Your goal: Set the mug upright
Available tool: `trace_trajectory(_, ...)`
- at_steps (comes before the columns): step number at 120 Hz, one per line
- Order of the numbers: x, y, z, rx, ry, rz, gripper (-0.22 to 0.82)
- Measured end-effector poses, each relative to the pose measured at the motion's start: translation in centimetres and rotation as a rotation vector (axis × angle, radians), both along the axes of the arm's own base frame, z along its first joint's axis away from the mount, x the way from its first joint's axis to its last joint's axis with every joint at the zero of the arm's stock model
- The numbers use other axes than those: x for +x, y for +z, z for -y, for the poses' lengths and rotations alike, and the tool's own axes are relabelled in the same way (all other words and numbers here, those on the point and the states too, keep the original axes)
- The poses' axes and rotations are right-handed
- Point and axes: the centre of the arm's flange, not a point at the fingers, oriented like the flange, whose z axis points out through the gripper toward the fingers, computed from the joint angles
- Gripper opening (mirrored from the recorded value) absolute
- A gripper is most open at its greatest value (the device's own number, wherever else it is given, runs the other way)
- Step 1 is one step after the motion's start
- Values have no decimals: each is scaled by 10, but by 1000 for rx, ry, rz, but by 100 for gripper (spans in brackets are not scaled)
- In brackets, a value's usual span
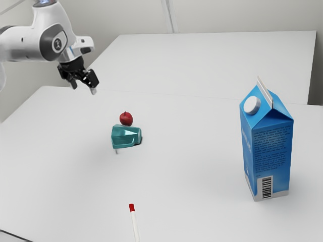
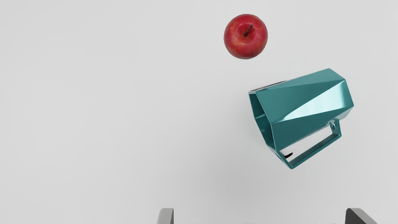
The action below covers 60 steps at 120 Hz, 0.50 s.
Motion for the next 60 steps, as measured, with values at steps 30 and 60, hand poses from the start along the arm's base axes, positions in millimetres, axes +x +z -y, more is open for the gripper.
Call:
trace_trajectory(30,7,-81,-55,-238,145,-72,60)
trace_trajectory(60,19,-151,-56,-480,206,-80,60)
